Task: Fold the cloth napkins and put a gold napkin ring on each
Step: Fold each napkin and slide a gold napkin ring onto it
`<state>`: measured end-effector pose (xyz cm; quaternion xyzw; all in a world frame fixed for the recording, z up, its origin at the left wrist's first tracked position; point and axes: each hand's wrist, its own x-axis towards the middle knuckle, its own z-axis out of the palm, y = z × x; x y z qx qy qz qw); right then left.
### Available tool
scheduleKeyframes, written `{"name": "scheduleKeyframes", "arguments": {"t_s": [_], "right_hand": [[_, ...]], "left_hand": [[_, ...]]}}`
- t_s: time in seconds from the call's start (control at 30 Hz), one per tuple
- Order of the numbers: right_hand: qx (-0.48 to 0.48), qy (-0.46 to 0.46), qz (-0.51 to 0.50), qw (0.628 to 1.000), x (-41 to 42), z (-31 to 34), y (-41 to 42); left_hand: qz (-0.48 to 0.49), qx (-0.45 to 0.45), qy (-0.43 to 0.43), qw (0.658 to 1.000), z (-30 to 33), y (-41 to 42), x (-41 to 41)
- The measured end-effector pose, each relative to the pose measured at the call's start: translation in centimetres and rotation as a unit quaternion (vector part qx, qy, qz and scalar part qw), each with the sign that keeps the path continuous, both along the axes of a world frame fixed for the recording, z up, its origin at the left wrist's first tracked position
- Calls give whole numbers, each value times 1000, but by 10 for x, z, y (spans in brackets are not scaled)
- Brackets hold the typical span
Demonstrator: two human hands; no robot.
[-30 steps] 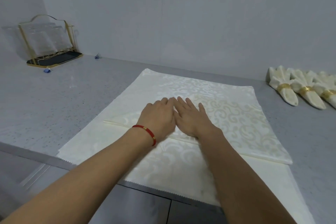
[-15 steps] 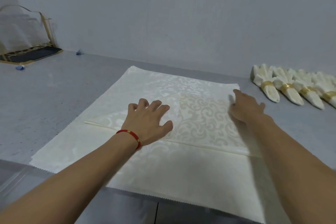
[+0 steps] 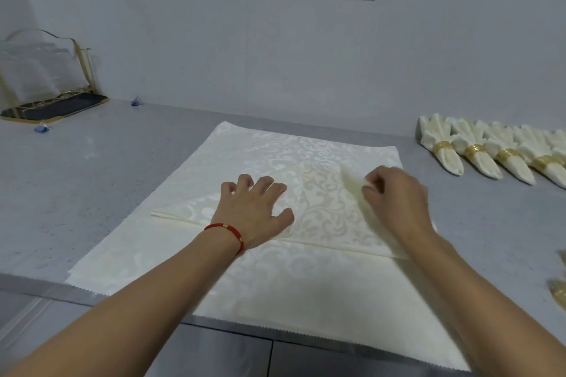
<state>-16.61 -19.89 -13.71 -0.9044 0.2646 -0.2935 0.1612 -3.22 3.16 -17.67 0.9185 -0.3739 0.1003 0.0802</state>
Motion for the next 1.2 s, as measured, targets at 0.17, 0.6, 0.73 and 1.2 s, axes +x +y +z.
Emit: {"name": "scheduleKeyframes", "arguments": {"t_s": [0.17,0.6,0.73,1.2], "right_hand": [[-19,29,136,990,-8,-20,64],[-88,68,288,951,-33,-28,73],[-88,53,287,953,-35,-29,75],[4,109,41,993,-65,4,42]], "left_hand": [[1,4,0,1000,1,-1,0],[-18,-3,-25,1000,1,-1,-1],[-69,-22,-72,995,6,0,-6],[-126,-11,-13,992,7,3,-9]]}}
